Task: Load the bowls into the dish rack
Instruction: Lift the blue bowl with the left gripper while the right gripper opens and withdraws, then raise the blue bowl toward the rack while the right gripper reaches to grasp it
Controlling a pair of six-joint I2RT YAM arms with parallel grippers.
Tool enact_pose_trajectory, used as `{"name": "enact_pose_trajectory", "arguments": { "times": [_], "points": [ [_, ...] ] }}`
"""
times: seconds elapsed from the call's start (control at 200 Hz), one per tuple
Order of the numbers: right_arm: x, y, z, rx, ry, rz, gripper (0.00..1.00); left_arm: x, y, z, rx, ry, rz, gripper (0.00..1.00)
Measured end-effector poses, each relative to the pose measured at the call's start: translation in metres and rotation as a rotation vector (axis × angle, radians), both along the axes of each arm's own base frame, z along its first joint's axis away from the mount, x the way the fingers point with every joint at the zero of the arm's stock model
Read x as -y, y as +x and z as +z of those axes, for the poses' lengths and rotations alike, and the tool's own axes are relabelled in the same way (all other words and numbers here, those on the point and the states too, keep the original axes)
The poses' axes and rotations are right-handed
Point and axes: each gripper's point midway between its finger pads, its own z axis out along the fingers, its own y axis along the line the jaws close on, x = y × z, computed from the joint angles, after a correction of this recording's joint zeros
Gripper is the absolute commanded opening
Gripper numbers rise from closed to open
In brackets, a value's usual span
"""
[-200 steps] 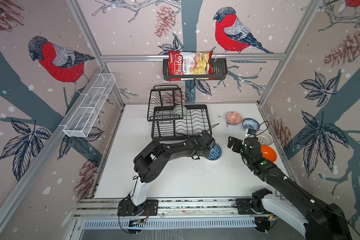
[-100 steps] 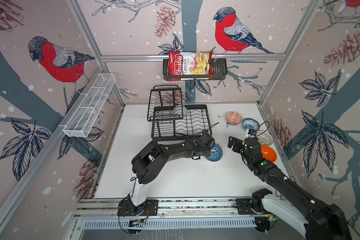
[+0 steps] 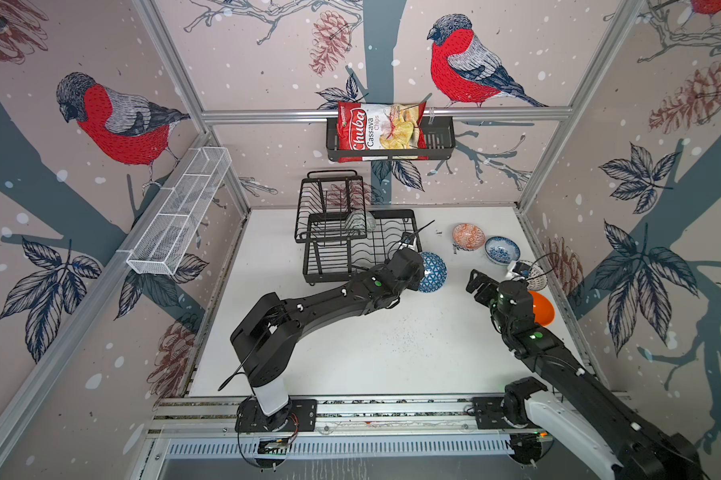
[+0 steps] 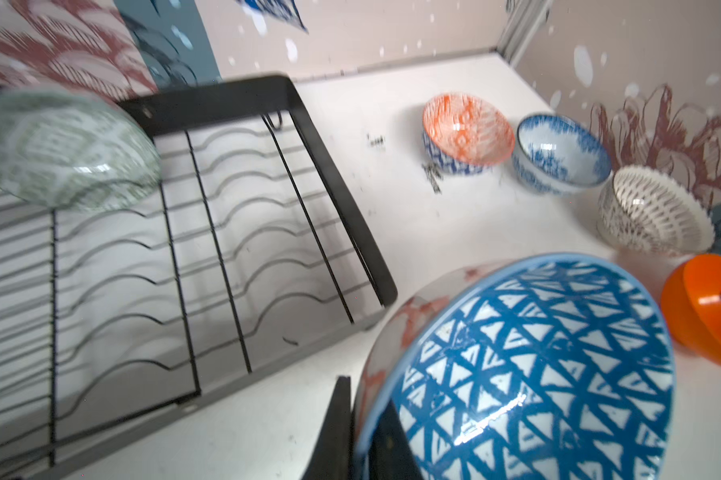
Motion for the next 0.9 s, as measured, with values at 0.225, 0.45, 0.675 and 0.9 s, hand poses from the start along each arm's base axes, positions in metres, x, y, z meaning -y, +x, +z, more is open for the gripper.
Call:
{"name": "enact_pose_trajectory", "arguments": {
  "times": [0.225, 0.45, 0.675, 0.9],
  "points": [
    [0.014, -0.019, 0.005, 0.125, 0.082, -0.043, 1.0, -0.006, 0.02, 0.041, 0.294, -0.048, 0.05, 0.0],
    [0.018, -0.017, 0.033, 0.225, 0.138, -0.07, 1.0, 0.001, 0.051, 0.034, 0.458, -0.026, 0.075, 0.0],
    [-0.013, 0.044, 0.107, 0.245, 0.225, -0.027, 0.99, 0.009, 0.068, 0.057, 0.634, -0.031, 0.122, 0.0],
    [-0.094, 0.09, 0.143, 0.208, 0.333, 0.171, 1.0, -0.002, 0.067, 0.046, 0.705, 0.033, 0.154, 0.0]
  ]
}}
